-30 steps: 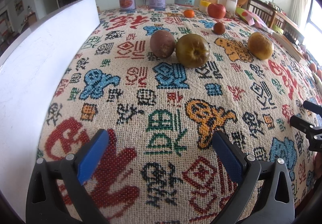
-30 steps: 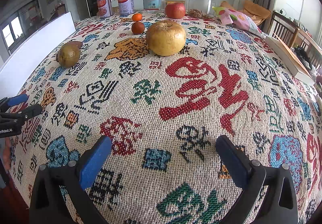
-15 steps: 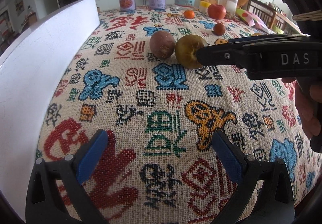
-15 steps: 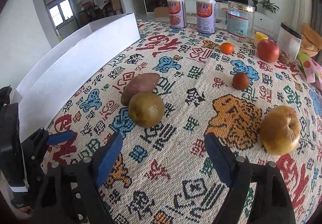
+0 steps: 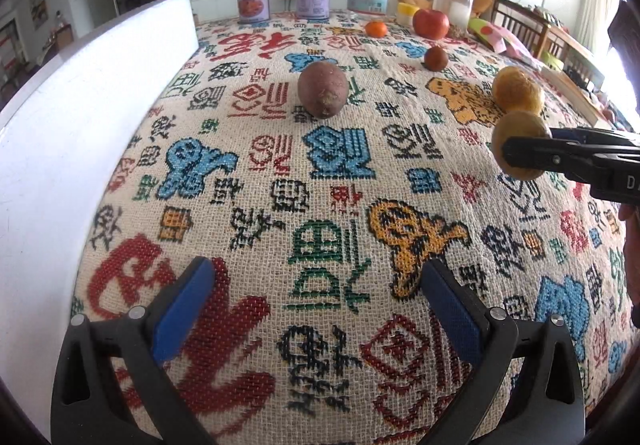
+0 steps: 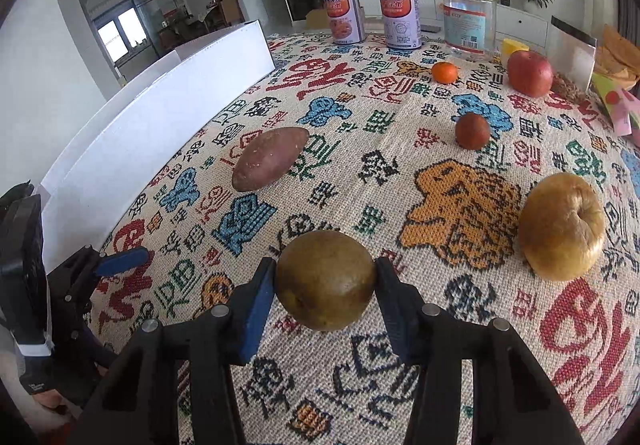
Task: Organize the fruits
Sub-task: 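Grasp the brown pear with the right tool while the left tool approaches the sweet potato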
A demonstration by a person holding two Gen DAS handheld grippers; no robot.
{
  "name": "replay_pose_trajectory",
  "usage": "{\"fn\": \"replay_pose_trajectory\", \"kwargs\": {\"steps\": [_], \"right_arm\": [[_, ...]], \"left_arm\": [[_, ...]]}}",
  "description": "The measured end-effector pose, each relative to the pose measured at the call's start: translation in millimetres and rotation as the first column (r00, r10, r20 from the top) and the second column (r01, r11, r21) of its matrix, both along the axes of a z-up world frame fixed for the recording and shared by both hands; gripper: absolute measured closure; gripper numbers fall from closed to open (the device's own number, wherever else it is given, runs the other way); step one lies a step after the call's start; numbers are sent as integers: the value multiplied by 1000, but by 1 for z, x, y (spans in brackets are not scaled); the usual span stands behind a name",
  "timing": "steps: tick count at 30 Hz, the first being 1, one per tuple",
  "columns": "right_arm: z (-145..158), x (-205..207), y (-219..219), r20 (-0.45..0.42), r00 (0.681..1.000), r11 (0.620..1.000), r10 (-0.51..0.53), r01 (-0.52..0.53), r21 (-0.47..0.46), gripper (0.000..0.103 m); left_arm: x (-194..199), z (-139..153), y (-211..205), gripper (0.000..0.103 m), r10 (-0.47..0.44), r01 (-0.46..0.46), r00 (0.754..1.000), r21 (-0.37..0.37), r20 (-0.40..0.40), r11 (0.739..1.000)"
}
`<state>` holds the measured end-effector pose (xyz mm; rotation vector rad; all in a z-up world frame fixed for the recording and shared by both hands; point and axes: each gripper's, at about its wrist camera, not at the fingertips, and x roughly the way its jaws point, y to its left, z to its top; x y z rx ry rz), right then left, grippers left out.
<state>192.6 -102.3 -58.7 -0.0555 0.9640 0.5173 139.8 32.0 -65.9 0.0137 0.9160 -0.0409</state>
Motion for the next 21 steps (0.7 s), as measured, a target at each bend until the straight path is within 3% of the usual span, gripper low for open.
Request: {"fn": "replay_pose_trajectory", "kwargs": {"steps": [6, 11, 15, 18, 21], "right_arm": [[4, -59, -72, 115, 989, 983, -97, 113, -144, 53], [-9, -77, -112, 74, 975, 978, -209, 210, -5, 53], [-13, -84, -109, 69, 971, 973, -229, 231, -14, 50], [-15, -86, -101, 80, 975, 977, -206, 211, -46, 40], [-17, -91, -91, 100, 976, 974, -192, 203, -102, 23]], "left_arm": [[0, 0, 0, 0, 1, -1, 1000, 1, 0, 1000], [0, 0, 0, 0, 1, -1, 1000, 2, 0, 1000], [0, 0, 0, 0, 0, 0, 1000, 1, 0, 1000], [0, 0, 0, 0, 0, 0, 1000, 1, 0, 1000], [-1, 0, 1, 1, -6, 6, 1000, -4, -5, 1000]]}}
